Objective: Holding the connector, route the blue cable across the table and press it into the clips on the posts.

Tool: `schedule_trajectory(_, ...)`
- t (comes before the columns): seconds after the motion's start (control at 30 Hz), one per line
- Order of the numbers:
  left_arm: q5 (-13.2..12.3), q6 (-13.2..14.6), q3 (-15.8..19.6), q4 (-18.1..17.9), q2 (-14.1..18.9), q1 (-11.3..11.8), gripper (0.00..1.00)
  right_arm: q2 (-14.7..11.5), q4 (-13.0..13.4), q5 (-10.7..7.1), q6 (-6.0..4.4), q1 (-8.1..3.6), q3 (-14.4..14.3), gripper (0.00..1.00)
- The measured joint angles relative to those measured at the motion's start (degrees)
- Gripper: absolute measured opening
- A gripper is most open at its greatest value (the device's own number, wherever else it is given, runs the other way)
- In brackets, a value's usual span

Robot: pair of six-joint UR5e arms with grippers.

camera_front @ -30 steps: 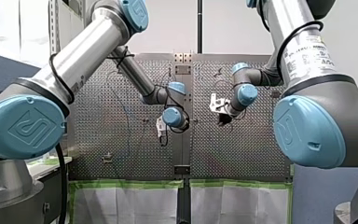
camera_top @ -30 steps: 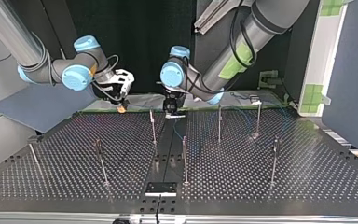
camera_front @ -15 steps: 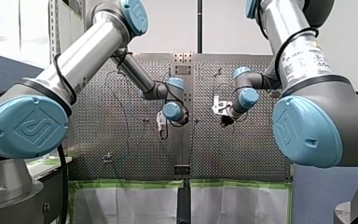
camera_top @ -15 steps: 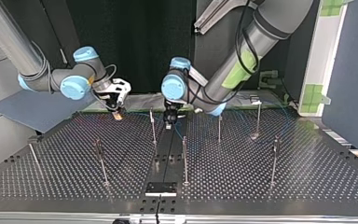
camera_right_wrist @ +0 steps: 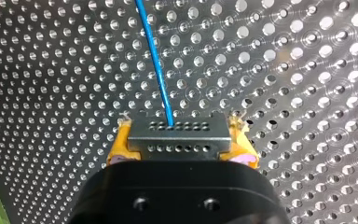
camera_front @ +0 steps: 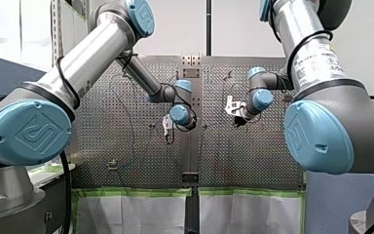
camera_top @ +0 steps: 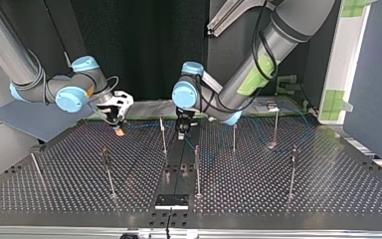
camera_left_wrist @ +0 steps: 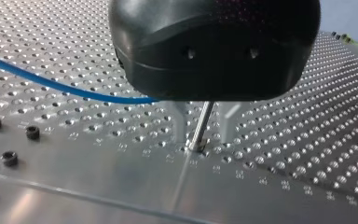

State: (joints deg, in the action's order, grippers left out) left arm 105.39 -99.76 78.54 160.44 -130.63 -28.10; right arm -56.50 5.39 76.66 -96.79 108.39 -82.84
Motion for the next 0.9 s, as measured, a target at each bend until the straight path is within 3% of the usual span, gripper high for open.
schedule_trajectory(0.03, -0.1, 0.0, 0.0, 0.2, 0.0, -0.1, 0.86, 0.0, -0.1, -0.04, 0.07, -0.01, 0.0, 0.00)
schedule_trajectory(0.07, -0.2, 0.1, 0.0, 0.4, 0.0, -0.3, 0.94, 0.0, -0.2, -0.06, 0.12, -0.01, 0.0, 0.00)
schedule_trajectory(0.13, -0.6, 0.4, 0.0, 0.8, 0.0, -0.6, 1.00, 0.0, -0.4, -0.08, 0.23, -0.02, 0.0, 0.00)
schedule_trajectory(0.43, -0.4, 3.4, 0.0, 3.9, 0.1, -2.0, 1.00, 0.0, -2.2, -0.09, 0.73, -0.33, 0.0, 0.00)
schedule_trajectory(0.9, 5.5, 3.3, 2.2, 10.2, 3.5, -6.3, 1.00, 0.0, -7.1, -0.01, 1.65, -2.81, -0.2, 0.00)
